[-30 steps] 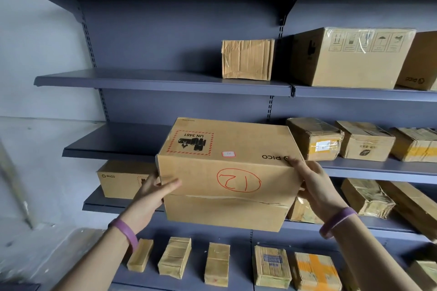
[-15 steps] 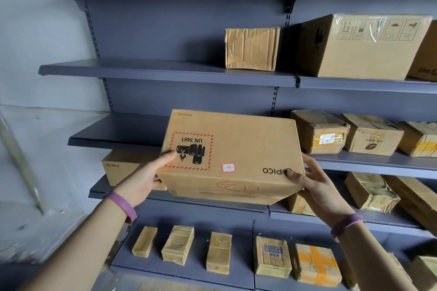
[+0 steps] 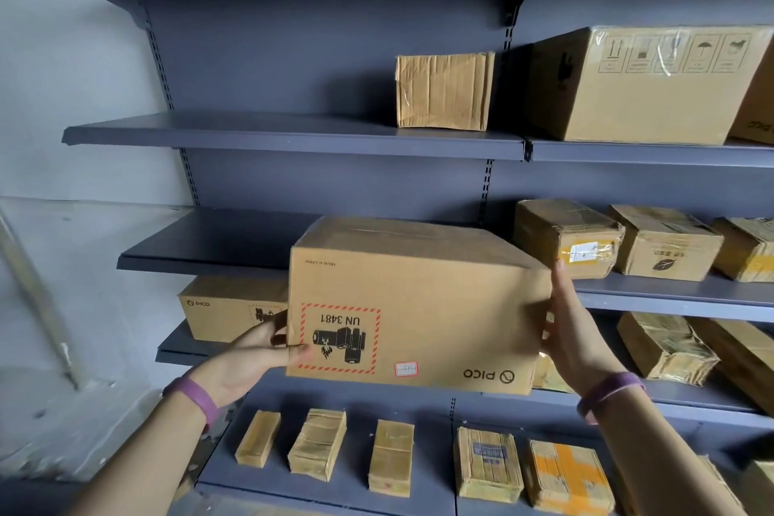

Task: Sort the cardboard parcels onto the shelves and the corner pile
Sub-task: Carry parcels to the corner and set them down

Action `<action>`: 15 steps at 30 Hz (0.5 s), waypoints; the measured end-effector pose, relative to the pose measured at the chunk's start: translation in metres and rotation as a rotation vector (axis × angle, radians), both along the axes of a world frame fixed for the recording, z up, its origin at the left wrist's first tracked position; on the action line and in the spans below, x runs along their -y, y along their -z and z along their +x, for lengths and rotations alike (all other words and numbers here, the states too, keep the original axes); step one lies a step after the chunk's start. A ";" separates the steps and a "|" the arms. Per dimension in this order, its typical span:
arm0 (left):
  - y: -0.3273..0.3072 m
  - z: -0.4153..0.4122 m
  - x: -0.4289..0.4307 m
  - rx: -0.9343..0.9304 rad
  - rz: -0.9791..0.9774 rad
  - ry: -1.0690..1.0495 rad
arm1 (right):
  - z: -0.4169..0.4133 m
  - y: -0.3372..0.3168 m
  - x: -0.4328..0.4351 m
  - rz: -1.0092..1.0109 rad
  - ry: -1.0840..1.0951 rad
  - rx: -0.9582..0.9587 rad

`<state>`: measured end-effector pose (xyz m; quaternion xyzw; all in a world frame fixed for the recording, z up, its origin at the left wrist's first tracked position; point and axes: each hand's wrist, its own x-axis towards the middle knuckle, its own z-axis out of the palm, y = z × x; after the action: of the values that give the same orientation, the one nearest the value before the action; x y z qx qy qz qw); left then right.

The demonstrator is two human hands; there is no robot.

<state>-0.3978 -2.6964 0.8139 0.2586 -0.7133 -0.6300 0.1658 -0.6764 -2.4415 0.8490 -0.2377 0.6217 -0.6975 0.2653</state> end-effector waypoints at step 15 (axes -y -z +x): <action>0.011 -0.006 0.001 0.063 0.177 -0.080 | -0.005 0.008 -0.004 -0.123 -0.099 -0.012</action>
<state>-0.4040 -2.6975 0.8028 0.3203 -0.6488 -0.6749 0.1450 -0.6816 -2.4379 0.8411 -0.2883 0.5665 -0.7191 0.2806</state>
